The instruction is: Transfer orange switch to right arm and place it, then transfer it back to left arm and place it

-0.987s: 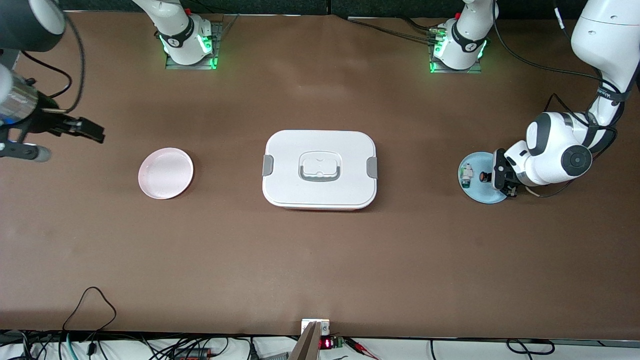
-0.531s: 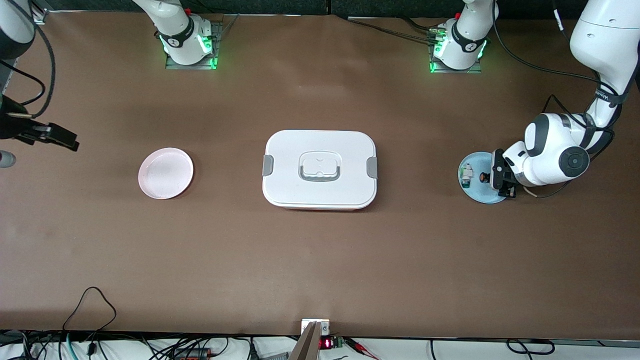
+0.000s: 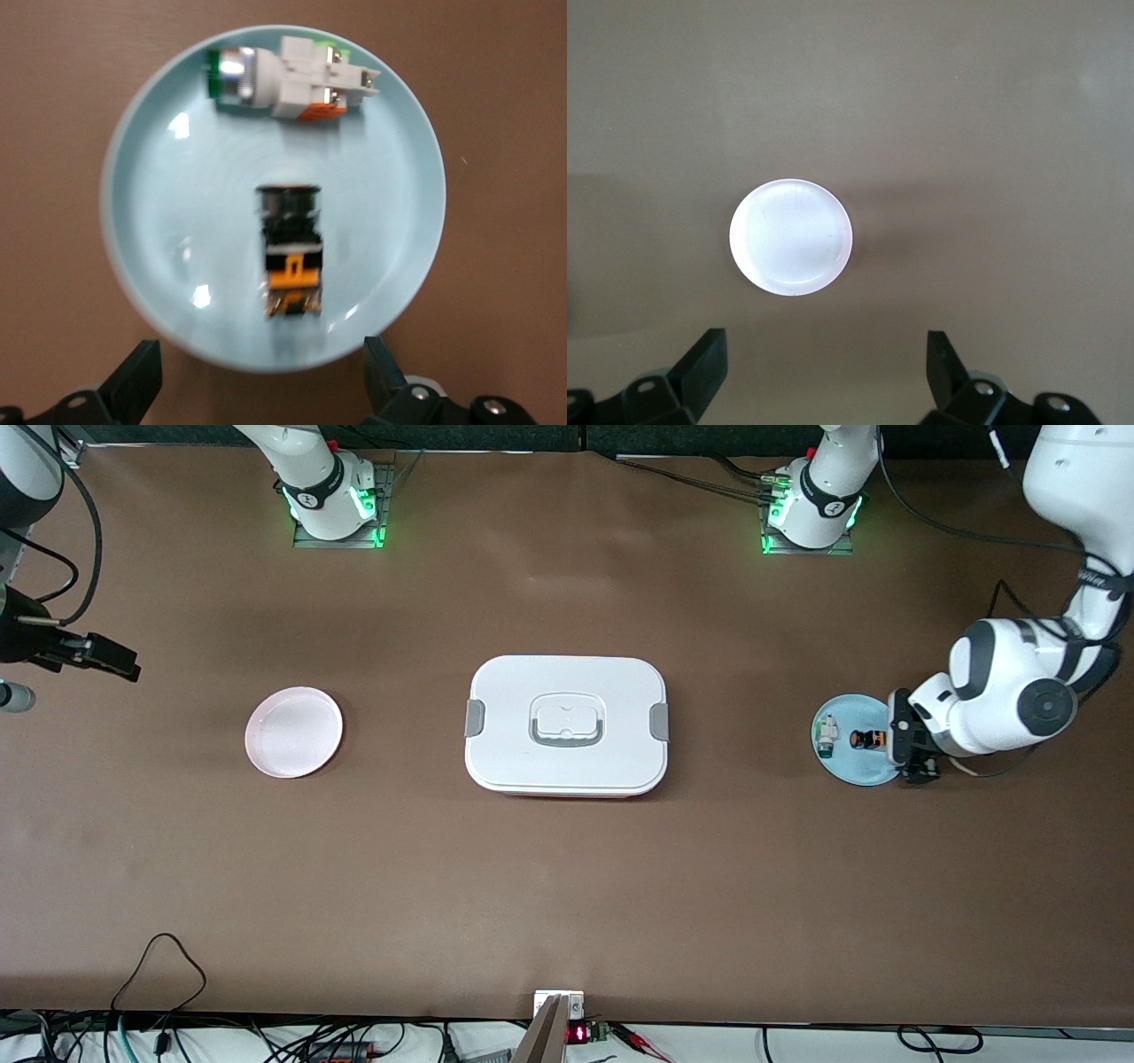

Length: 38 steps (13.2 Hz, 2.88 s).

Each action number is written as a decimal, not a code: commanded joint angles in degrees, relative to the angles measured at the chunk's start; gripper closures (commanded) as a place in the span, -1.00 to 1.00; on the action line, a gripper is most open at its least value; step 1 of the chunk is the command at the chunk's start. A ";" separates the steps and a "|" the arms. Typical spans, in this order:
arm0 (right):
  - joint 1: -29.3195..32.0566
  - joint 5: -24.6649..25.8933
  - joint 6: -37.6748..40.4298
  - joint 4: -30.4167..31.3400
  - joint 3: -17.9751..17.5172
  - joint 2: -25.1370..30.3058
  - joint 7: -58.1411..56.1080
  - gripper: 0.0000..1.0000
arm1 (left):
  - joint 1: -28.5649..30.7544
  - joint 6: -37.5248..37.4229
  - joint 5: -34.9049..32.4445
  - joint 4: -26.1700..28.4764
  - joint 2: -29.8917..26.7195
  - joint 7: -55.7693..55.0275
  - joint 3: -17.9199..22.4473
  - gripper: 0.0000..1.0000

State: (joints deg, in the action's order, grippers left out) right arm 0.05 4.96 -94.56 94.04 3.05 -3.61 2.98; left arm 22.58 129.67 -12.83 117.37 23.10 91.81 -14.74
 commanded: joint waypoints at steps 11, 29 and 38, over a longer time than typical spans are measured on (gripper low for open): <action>0.03 -4.87 -6.07 4.92 2.93 3.96 -2.46 -1.00 | 0.27 -26.56 10.46 -17.23 -15.18 -52.48 -6.62 -1.00; 5.13 -4.09 -4.15 2.91 -3.66 3.08 -3.86 -1.00 | -19.22 -44.41 17.31 -31.58 -19.67 -93.76 10.31 -1.00; 4.70 -4.88 -1.33 1.05 -3.84 3.08 -3.80 -1.00 | -20.39 -44.15 16.87 -32.11 -19.32 -89.35 11.14 -1.00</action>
State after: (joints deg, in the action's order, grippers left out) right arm 4.09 0.88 -97.23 96.48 -0.15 -0.39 -2.36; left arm 2.79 85.63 3.54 85.07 4.40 1.07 -4.12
